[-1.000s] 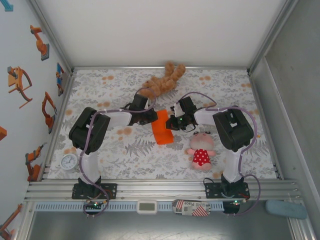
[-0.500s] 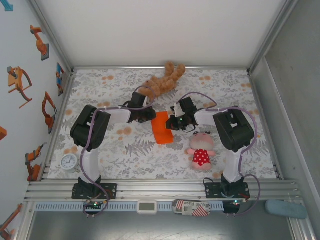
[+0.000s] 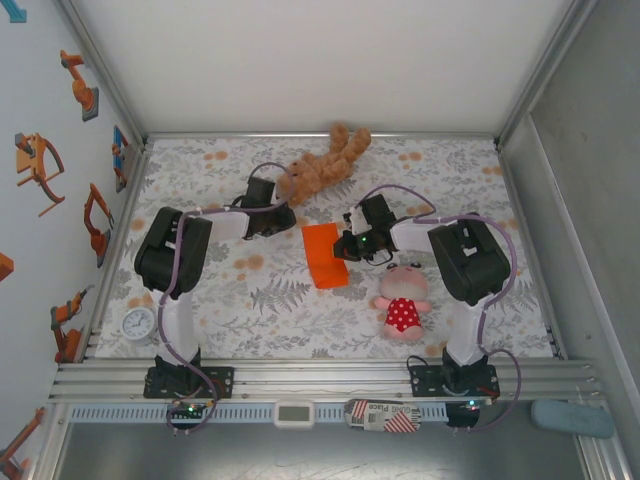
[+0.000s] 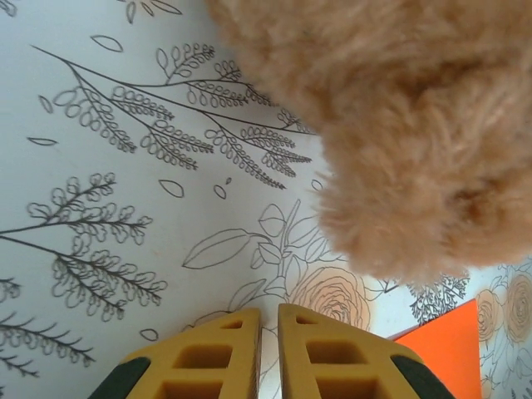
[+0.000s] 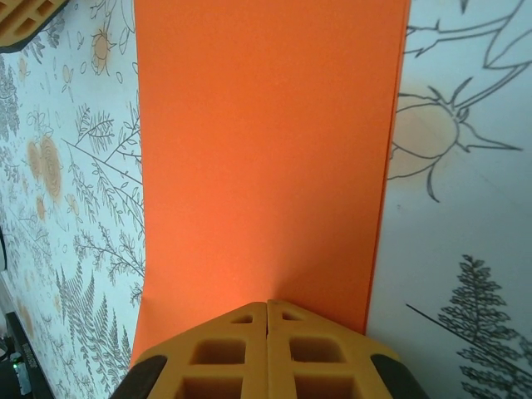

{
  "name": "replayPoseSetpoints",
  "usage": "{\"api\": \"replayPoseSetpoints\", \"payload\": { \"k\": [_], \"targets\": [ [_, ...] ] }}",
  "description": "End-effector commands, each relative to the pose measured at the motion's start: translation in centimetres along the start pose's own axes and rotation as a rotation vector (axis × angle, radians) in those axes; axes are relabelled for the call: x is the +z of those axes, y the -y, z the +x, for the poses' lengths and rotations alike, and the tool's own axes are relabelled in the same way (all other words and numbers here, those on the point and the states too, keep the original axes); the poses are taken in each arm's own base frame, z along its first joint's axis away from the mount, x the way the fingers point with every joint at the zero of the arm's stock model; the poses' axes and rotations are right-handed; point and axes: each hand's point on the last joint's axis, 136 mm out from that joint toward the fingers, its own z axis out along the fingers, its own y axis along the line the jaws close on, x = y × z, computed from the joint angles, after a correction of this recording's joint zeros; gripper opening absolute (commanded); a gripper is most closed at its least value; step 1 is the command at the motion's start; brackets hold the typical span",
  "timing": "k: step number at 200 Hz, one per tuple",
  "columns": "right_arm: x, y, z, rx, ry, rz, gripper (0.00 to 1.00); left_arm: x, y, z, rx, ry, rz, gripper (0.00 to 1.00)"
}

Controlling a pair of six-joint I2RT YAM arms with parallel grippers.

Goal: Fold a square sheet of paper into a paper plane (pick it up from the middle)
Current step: First fold the square sheet of paper in half at the center of the table.

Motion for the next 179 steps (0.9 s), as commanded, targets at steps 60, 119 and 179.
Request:
{"api": "replayPoseSetpoints", "payload": {
  "k": [60, 119, 179],
  "targets": [
    [0.4, 8.9, 7.3, 0.269, -0.160, 0.302, 0.00, -4.8, 5.0, 6.5, -0.038, -0.082, 0.061, 0.15],
    [0.3, 9.0, 7.1, 0.272, -0.155, 0.313, 0.00, -3.1, 7.9, 12.8, -0.073, -0.288, 0.142, 0.09],
    [0.2, 9.1, 7.2, 0.270, -0.155, 0.322, 0.00, -2.3, 7.3, 15.0, -0.071, -0.400, 0.131, 0.08]
  ]
}}
